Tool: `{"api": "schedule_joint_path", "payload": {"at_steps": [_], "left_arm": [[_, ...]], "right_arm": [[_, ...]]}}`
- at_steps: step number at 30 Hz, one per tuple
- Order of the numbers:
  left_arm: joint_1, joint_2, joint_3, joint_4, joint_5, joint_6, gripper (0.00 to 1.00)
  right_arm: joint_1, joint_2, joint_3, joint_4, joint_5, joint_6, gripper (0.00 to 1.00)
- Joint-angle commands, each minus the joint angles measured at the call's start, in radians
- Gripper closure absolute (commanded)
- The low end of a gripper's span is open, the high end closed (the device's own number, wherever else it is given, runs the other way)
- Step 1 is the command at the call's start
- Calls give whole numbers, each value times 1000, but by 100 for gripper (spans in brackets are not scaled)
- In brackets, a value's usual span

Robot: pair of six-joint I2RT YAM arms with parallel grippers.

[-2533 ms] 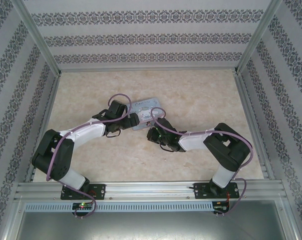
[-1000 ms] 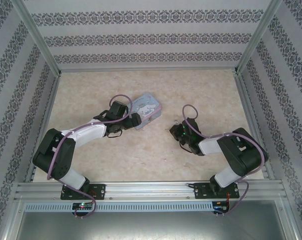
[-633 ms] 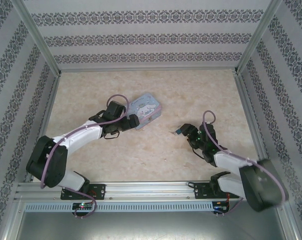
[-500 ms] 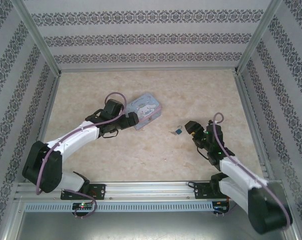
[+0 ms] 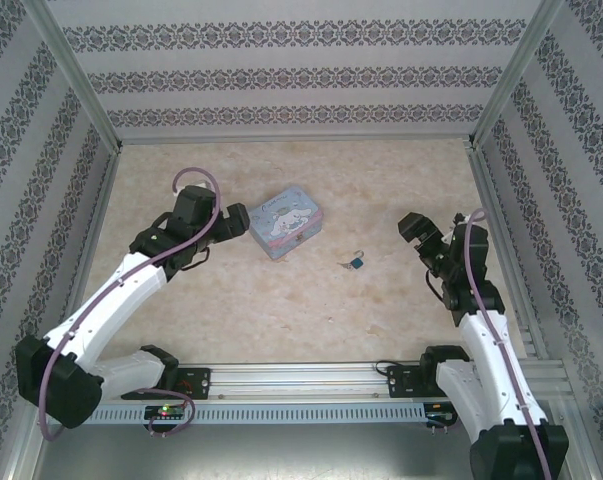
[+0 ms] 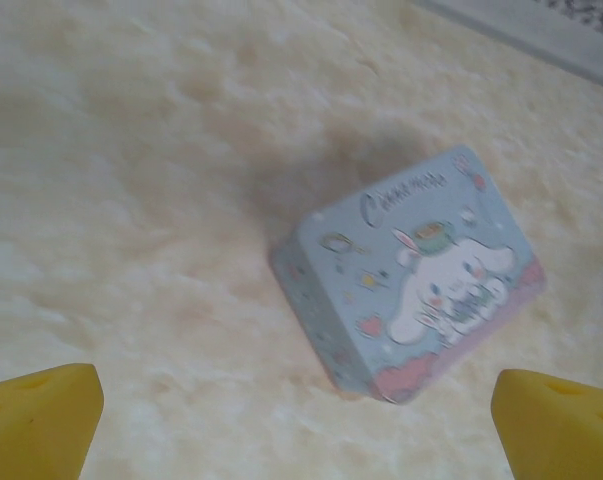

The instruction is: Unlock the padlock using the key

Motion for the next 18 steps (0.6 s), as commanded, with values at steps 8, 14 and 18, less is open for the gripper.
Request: {"api": "schedule_joint_path", "payload": {"at_steps": [8,14,18], "left_arm": [[24,-147,-211,296,-399,332,0],[70,-157,-341,466,-452,467,0],[125,-146,-410,581,-418,530,0]], "right_arm": [[-6,182,127,-40,433,-275,2],[-1,366,173,26,552,-422,2],[26,465,148,159,600,-470,2]]}}
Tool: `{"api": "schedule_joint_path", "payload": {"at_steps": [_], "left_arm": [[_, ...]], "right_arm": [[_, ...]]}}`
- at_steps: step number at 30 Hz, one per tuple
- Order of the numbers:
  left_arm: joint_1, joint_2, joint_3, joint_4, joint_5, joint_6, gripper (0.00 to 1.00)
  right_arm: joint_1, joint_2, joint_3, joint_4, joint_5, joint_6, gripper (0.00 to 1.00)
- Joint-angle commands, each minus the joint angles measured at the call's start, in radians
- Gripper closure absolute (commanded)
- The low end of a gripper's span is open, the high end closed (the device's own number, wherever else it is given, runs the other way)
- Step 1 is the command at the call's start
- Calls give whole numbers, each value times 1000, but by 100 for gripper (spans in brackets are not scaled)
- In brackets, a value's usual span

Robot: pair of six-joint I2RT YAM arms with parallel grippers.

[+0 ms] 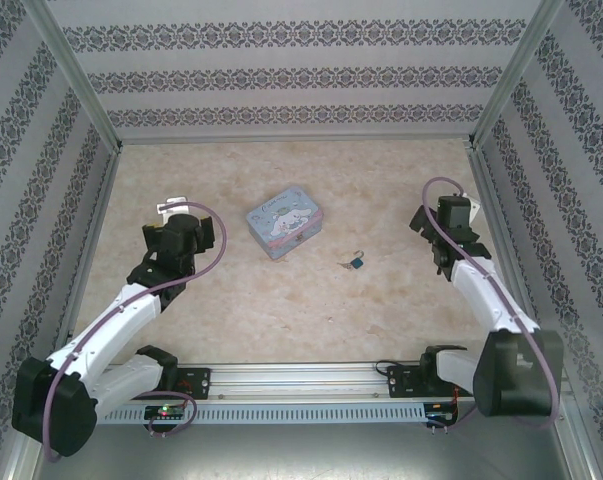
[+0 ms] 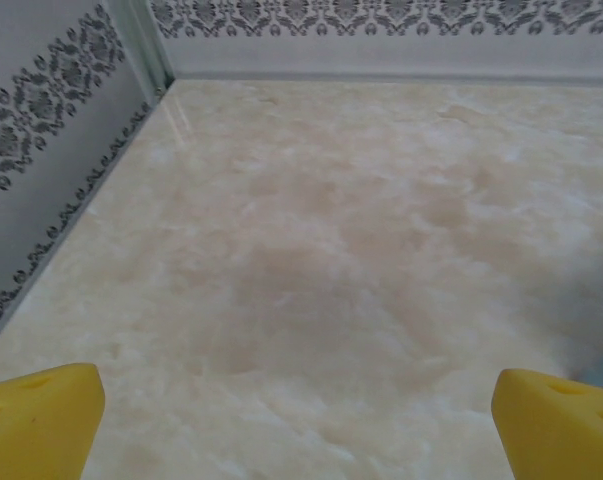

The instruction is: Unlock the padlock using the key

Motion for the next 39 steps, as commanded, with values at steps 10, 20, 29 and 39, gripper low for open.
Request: {"api": "schedule_joint_path", "payload": {"at_steps": [10,20,29,39], "left_arm": [[151,159,-139,464,49,100,0],[178,413,-159,655,49,111,0],[229,484,-263,964,205,179,0],[307,553,-221,920,417,164,1]], "right_arm": [[67,166,-121,481,118,-269,2],[81,192,-357,1013,-32,-404,2],[103,307,-421,1217,-128,-469,2],[10,312,-340,1093,-228,-381,2]]}}
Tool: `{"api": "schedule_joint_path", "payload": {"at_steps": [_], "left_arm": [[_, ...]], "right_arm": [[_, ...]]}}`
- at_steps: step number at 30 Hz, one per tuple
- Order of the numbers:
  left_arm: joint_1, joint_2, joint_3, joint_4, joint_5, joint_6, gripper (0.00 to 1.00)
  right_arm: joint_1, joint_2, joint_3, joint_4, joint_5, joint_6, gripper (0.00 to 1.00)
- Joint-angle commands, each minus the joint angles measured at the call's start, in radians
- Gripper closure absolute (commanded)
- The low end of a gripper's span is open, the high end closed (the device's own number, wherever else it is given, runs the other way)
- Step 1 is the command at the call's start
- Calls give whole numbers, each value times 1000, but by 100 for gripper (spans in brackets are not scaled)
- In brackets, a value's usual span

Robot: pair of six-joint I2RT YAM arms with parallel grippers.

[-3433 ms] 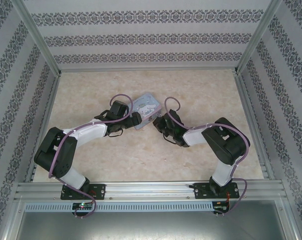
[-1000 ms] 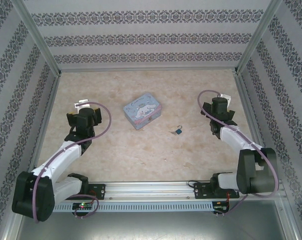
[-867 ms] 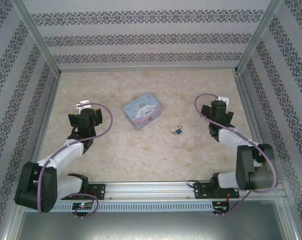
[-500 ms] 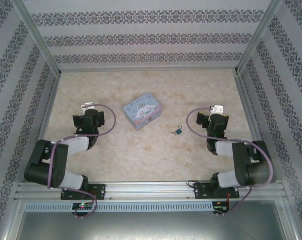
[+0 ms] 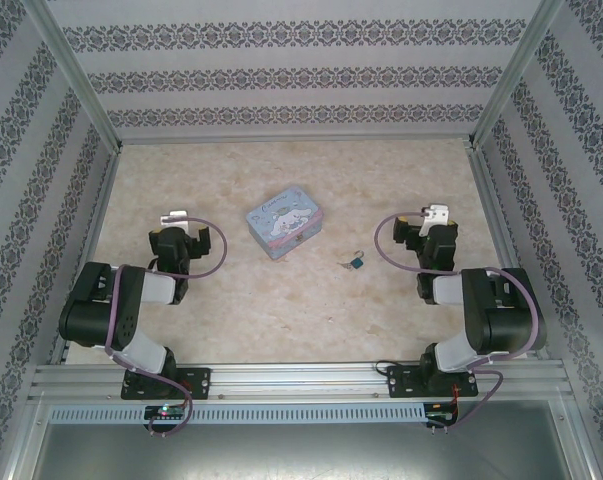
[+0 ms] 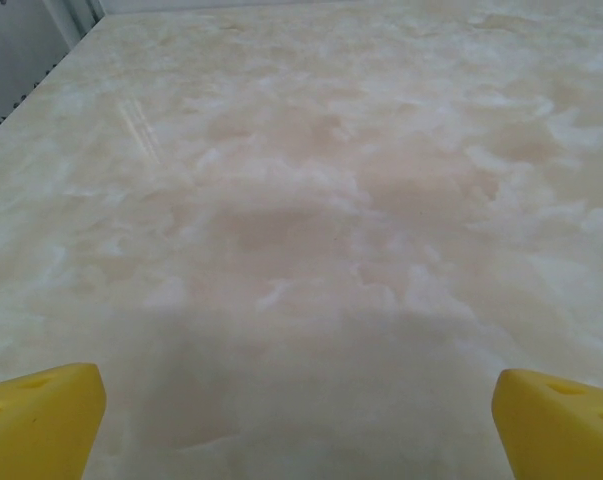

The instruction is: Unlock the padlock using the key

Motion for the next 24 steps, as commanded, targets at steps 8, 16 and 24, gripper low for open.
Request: {"api": "schedule_joint_path", "payload": {"at_steps": [8,16,24], "left_arm": [[29,0,28,21,83,-8,1],[29,0,29,21,82,-7,1],[28,2,29,23,81,-5,0]], "right_arm": [[68,-3,22,-4,114,0,2],[67,-1,25,-6,109,0,2],[39,0,38,-30,-41,-22,2]]}}
